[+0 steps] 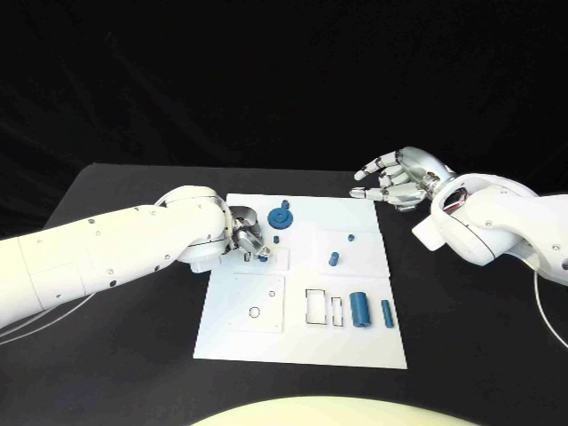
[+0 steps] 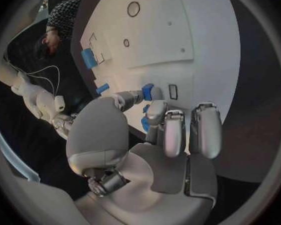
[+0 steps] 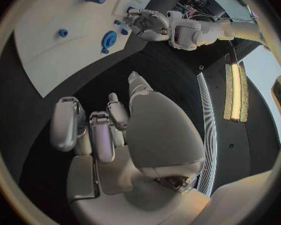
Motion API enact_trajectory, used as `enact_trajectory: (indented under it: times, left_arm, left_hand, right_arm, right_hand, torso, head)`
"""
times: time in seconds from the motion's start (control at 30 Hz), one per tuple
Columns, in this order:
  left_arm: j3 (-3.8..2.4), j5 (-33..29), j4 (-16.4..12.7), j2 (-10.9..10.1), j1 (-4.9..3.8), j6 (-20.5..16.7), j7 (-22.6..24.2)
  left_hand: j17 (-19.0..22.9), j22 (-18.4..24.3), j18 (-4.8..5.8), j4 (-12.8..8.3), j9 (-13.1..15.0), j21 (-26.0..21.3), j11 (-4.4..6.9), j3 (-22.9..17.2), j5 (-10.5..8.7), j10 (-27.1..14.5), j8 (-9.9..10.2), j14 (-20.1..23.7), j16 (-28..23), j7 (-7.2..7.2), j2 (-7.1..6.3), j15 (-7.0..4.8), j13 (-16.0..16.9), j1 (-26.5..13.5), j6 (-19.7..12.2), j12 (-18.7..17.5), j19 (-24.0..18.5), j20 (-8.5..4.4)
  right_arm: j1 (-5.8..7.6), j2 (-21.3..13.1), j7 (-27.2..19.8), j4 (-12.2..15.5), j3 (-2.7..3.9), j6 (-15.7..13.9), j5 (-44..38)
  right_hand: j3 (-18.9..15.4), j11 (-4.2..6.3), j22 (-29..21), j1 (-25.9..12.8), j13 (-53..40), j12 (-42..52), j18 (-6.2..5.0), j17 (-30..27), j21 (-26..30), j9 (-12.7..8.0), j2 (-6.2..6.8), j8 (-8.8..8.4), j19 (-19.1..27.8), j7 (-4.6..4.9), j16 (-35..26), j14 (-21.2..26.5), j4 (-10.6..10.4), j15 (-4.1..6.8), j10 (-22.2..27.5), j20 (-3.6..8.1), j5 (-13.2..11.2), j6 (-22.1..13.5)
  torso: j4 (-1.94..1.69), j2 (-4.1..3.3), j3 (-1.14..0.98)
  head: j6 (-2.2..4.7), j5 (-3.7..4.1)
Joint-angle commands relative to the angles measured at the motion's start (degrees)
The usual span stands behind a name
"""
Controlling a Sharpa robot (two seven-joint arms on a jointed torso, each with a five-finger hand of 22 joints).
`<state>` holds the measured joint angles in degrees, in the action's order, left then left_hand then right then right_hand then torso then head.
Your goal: Assemble the parts on the task board
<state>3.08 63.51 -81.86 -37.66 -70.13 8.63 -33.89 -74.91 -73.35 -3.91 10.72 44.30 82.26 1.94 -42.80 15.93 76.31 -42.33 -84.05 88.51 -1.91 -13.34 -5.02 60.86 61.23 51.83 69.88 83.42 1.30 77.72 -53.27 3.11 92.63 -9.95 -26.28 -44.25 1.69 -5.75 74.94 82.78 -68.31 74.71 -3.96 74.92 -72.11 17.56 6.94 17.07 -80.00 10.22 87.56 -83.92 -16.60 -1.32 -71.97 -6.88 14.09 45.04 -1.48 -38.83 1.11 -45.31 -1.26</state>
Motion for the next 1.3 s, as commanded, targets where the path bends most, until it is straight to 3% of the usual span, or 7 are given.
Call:
enact_trajectory:
  times: [0.03, 0.4, 0.7, 1.0, 1.3]
  left_arm:
    - [0.28, -0.9, -0.1, 0.2, 0.29, 1.9, -0.3]
    - [0.29, -0.9, 0.0, 0.0, 0.29, 1.3, -0.4]
    - [0.27, -0.8, 0.2, 0.0, 0.29, 0.7, -0.5]
    - [0.11, -0.6, 0.1, -0.3, 0.30, 0.2, -0.5]
    - [-0.45, -0.5, -0.9, -1.2, 0.29, -0.5, -0.5]
  left_hand:
    - [-12.8, -0.1, 0.58, -0.2, -0.1, 0.2, 0.22, 0.5, -0.37, 0.2, 0.4, -5.3, 0.0, 0.15, 0.11, -0.33, 0.1, -0.7, 0.4, 0.2, 0.1, -0.28]
    - [-12.8, -0.2, 0.59, 2.2, -0.1, 0.1, 0.19, 6.4, -0.65, 0.2, 1.1, -5.3, 0.0, 0.12, 0.09, -0.32, 0.4, -1.7, 1.1, 0.3, 0.1, -0.31]
    - [-12.9, -0.1, 0.58, 5.4, 0.2, 0.0, 0.15, 13.3, -0.87, 0.2, 1.6, -5.3, 0.1, 0.07, -0.16, -0.29, 0.6, -2.1, 1.6, 0.4, 0.1, -0.30]
    - [-13.0, -0.2, 0.58, 6.0, 0.2, 0.0, 0.10, 15.9, -0.87, 0.3, 1.8, -5.3, 0.2, 0.03, -0.11, -0.26, 0.8, -2.8, 1.7, 0.5, 0.1, -0.28]
    - [-13.1, -0.1, 0.57, 6.0, 0.2, -0.1, 0.11, 17.3, -1.01, 0.4, 1.9, -5.4, 0.2, 0.04, 0.15, -0.26, 1.1, -3.5, 1.8, 0.7, 0.1, -0.27]
  right_arm:
    - [-0.03, 0.0, -0.4, 0.1, 0.01, 0.3, -0.4]
    - [-0.03, -0.1, -0.5, 0.1, 0.01, 0.2, -0.4]
    - [-0.03, -0.1, -0.5, 0.0, 0.01, 0.2, -0.4]
    - [-0.03, -0.1, -0.6, 0.0, 0.01, 0.1, -0.4]
    - [-0.05, -0.1, -0.6, -0.2, 0.01, 0.1, -0.4]
  right_hand:
    - [0.1, 0.43, 1.1, -0.7, 0.0, 0.2, -0.51, 8.0, 0.3, -0.1, 0.11, 0.33, 0.2, -0.08, -0.2, -4.4, -0.1, 0.34, 0.1, -0.05, -0.2, 0.1]
    - [0.1, 0.43, 1.1, -1.0, 0.1, 0.2, -0.51, 8.0, 0.3, -0.1, 0.12, 0.36, 0.2, -0.08, -0.2, -4.4, -0.1, 0.34, 0.1, -0.04, -0.2, 0.1]
    - [0.0, 0.43, 1.0, -1.3, 0.2, 0.2, -0.56, 7.9, 0.5, -0.1, 0.13, 0.40, 0.3, -0.07, -0.3, -4.3, -0.1, 0.34, 0.1, -0.04, -0.2, 0.1]
    - [0.0, 0.43, 1.0, -1.3, 0.2, 0.2, -0.56, 7.9, 0.5, -0.1, 0.13, 0.40, 0.3, -0.07, -0.3, -4.3, -0.1, 0.34, 0.1, -0.04, -0.2, 0.1]
    - [-0.1, 0.43, 0.9, -1.5, 0.2, 0.2, -0.59, 7.6, 0.7, -0.2, 0.12, 0.44, 0.4, -0.08, -0.4, -4.3, -0.1, 0.34, 0.1, -0.04, -0.2, 0.1]
  torso:
    - [-0.01, 0.00, 0.01]
    - [0.02, 0.00, 0.02]
    - [0.01, 0.00, -0.02]
    - [0.05, 0.01, -0.01]
    - [0.01, 0.09, -0.02]
  head:
    - [0.02, 0.00]
    - [0.13, 0.04]
    - [0.16, 0.05]
    - [0.25, 0.08]
    - [0.43, 0.14]
